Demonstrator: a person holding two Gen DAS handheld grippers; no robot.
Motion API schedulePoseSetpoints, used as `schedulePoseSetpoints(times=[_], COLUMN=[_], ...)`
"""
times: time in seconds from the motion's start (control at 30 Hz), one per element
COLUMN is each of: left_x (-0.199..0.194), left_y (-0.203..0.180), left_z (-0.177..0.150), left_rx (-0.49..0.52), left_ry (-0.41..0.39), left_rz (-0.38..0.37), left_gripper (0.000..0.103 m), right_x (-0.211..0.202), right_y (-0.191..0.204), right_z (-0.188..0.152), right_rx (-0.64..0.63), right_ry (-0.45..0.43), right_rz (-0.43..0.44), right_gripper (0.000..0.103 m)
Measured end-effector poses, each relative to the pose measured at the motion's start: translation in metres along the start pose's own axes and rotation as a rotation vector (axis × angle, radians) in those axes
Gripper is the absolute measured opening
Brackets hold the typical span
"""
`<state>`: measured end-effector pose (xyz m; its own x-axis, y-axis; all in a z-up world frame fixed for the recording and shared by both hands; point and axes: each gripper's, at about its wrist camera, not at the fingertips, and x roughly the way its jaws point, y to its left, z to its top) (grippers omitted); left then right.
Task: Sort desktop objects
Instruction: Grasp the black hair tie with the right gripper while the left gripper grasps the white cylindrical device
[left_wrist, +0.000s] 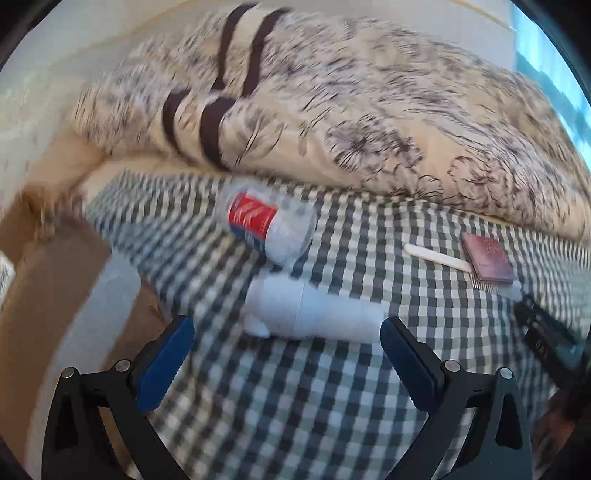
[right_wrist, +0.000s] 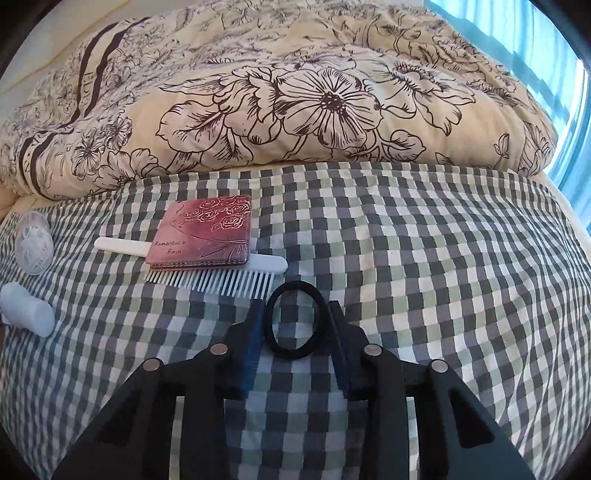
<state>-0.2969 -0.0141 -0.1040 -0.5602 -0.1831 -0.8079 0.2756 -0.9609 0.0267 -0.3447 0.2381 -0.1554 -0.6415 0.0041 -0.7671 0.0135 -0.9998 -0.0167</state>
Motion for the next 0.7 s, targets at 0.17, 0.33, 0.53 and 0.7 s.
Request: schedulePoseSetpoints(times=[0.17, 0.33, 0.53, 0.7], left_x=[0.014, 0.035, 0.064, 0.084], left_y=[0.003, 0.002, -0.001, -0.008], left_z=[-0.004, 0.004, 0.005, 0.019], left_rx=[-0.131, -0.345, -0.669, -0.744], left_ry=[0.168, 0.259, 0.29, 0.34], left_rz=[-0.044, 0.019, 0.035, 0.122], left_gripper=[0.103, 0.103, 0.103, 0.103], right_x=[0.001, -0.002, -0.003, 0.0], right_y=[-0.008, -0.023, -0.024, -0.027], right_z=[-0.004, -0.01, -0.012, -0.009], right_rx=[0.035, 0.086, 0.089, 0.116], right_ry=[-0.026, -0.044, -0.053, -0.06], right_rz=[0.043, 0.107, 0.114, 0.146], right_gripper=[0.034, 0.034, 0.034, 0.034])
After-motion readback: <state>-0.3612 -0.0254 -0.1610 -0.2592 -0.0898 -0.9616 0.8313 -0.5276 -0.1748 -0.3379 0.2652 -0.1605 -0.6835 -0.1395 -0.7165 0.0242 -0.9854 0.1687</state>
